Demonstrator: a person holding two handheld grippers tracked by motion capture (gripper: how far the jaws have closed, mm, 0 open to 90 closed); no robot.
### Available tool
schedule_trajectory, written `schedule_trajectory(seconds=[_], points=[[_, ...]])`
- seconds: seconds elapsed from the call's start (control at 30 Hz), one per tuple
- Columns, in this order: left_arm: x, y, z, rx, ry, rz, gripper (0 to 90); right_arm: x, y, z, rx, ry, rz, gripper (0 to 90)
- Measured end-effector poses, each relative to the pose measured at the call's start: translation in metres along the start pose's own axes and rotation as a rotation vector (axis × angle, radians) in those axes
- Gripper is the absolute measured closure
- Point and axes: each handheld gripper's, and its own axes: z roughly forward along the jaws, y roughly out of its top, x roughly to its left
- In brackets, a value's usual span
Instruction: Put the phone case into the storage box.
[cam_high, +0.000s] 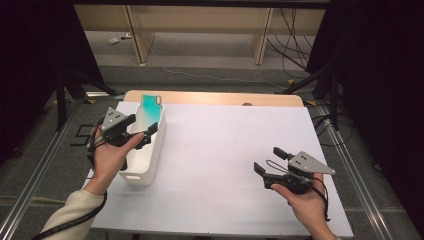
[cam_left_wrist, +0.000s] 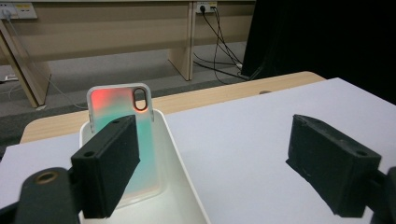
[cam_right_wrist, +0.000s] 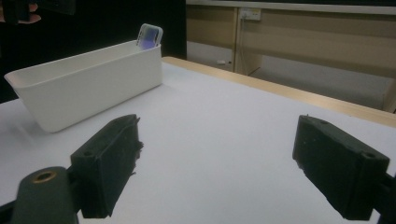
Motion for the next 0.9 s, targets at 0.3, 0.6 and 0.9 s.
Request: schedule_trajectory(seconds=[0.3, 0.6, 0.9], points=[[-0.001, -0.006, -0.011, -0.005, -0.025, 0.011, 16.1, 0.001, 0.000, 0.000, -0.002, -0.008, 0.001, 15.8], [-0.002, -0.019, -0.018, 0.012, -0.048, 0.016, 16.4, 0.001, -0.001, 0.001, 0.001, -0.006, 0.001, 15.8], [-0.006, -0.030, -0.027, 0.006, -0.056, 0.031, 16.3, 0.002, -0.001, 0.002, -0.013, 0.003, 0.008, 15.8]])
